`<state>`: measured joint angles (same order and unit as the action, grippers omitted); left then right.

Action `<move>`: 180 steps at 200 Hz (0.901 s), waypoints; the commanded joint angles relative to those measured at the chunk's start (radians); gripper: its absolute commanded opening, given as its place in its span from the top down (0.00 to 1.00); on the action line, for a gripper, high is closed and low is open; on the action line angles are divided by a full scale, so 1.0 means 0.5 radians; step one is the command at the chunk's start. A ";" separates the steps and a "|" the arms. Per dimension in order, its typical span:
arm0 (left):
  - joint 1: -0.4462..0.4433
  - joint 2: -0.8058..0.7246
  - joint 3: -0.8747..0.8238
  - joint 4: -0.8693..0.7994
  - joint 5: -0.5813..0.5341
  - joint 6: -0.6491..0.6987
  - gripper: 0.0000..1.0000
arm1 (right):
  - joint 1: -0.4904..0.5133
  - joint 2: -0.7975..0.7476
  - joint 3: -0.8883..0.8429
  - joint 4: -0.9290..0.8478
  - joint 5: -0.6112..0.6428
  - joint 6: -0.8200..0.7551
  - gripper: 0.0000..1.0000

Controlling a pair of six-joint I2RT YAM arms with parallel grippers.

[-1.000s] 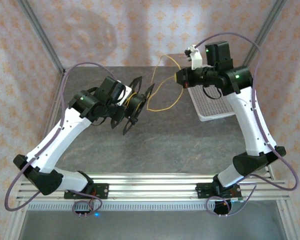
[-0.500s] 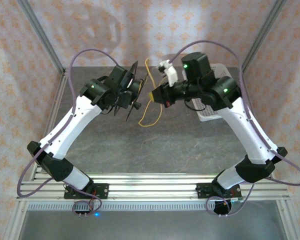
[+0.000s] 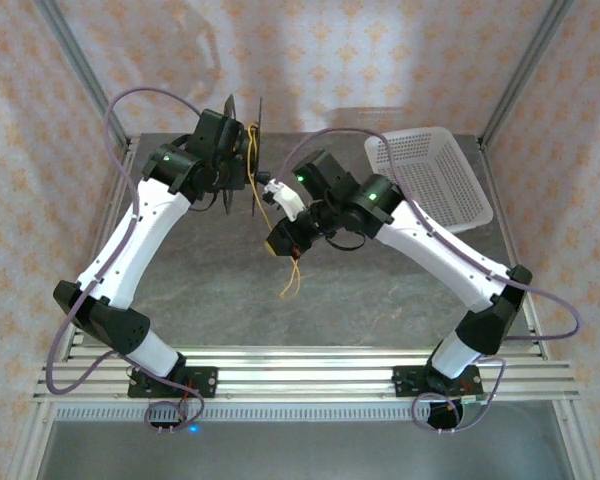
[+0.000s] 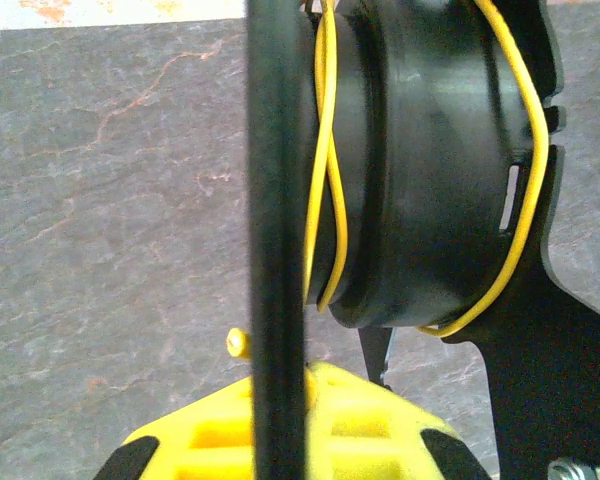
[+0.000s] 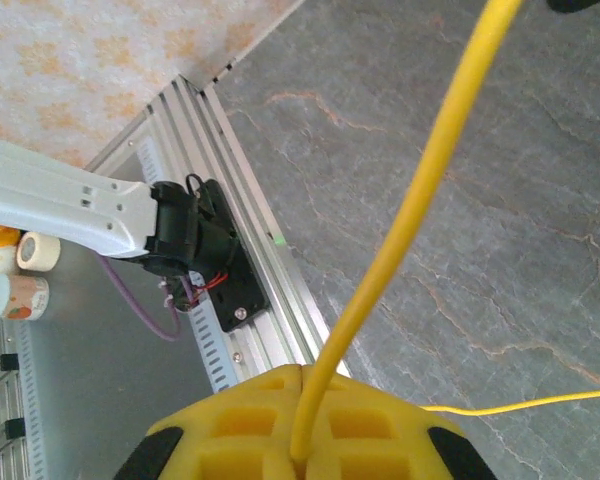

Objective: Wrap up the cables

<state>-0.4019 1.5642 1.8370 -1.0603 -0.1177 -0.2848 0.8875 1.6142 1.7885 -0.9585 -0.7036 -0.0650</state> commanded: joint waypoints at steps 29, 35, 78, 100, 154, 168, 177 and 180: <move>0.079 -0.139 -0.081 0.347 0.114 -0.159 1.00 | 0.065 0.124 -0.012 0.024 -0.014 -0.029 1.00; 0.088 -0.148 -0.088 0.353 0.121 -0.169 1.00 | 0.064 0.144 -0.016 0.015 -0.008 -0.032 1.00; 0.296 -0.204 -0.106 0.419 0.226 -0.348 1.00 | 0.082 0.083 -0.355 0.110 0.097 0.013 1.00; 0.482 -0.171 -0.066 0.475 0.257 -0.500 1.00 | 0.085 -0.016 -0.574 0.191 0.147 0.065 1.00; 0.712 0.061 0.164 0.543 0.375 -0.770 1.00 | 0.187 -0.100 -0.659 0.280 0.237 0.123 1.00; 0.709 0.094 0.170 0.551 0.396 -0.796 1.00 | 0.202 -0.100 -0.635 0.332 0.286 0.147 1.00; 0.712 0.094 0.146 0.568 0.404 -0.812 1.00 | 0.216 -0.107 -0.626 0.394 0.284 0.173 1.00; 0.711 0.096 0.136 0.572 0.404 -0.816 1.00 | 0.221 -0.107 -0.623 0.417 0.287 0.182 1.00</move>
<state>-0.0975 1.6104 1.8412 -1.0439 0.1841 -0.5770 0.9421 1.5795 1.4891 -0.6296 -0.5365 -0.0032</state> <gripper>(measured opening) 0.059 0.049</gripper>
